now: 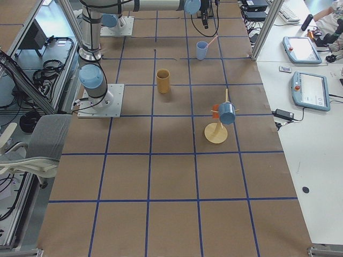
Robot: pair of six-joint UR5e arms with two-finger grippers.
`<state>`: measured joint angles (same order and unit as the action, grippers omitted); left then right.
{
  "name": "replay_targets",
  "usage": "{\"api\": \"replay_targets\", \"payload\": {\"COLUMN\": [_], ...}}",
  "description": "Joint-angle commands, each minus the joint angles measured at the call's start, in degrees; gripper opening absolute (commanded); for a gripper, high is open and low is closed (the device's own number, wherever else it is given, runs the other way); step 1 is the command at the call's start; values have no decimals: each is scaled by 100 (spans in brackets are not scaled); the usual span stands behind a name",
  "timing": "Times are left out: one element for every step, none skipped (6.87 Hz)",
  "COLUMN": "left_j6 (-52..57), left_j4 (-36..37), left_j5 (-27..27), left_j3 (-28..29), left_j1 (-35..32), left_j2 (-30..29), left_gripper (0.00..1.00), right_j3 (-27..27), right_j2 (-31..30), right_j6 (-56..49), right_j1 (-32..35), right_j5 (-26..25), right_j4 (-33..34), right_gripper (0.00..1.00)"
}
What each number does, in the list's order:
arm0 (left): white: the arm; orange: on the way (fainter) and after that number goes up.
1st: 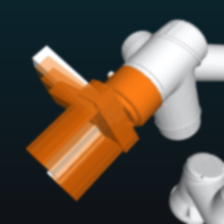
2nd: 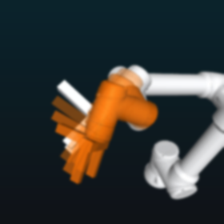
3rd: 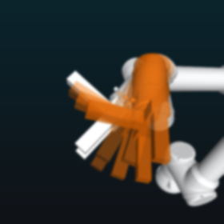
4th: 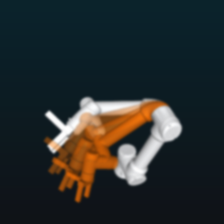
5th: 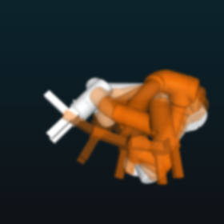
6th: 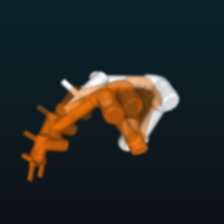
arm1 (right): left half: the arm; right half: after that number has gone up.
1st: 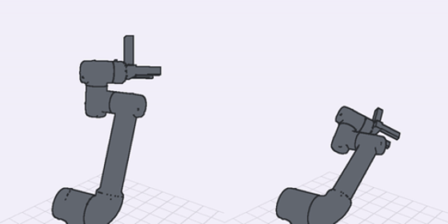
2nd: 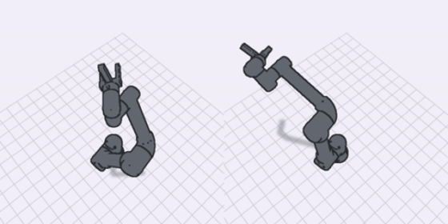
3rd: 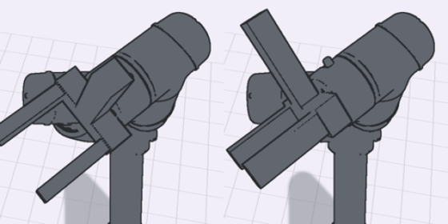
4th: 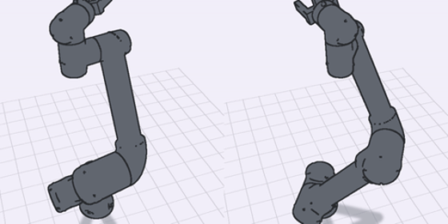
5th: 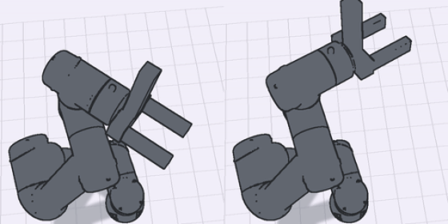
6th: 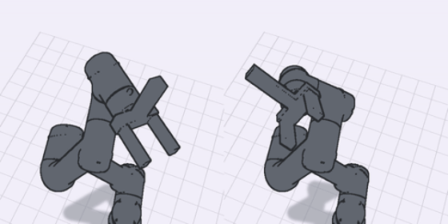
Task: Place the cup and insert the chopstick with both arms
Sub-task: 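Open the right gripper and lift it away from the chopstick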
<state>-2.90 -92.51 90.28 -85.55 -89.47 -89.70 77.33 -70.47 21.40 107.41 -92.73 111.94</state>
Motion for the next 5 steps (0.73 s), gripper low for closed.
{"api": "replay_targets", "payload": {"left_j6": [0,0,0,0,0], "left_j4": [-4,5,-4,5,5], "left_j5": [7,7,7,7,7], "left_j3": [-14,-14,-14,-14,-14], "left_j1": [0,0,0,0,0], "left_j2": [14,23,14,14,14], "left_gripper": [100,100,100,100,100], "right_j3": [-43,36,72,351,649], "right_j2": [-614,-1017,-1352,-1599,-1941], "right_j6": [-1237,-2113,-2975,-3462,-3536], "right_j1": [-805,-1123,-1448,-1669,-1714], "right_j5": [366,387,378,578,867], "right_j4": [-1808,-2677,-2817,-2731,-2704], "right_gripper": [73,77,81,73,73]}}
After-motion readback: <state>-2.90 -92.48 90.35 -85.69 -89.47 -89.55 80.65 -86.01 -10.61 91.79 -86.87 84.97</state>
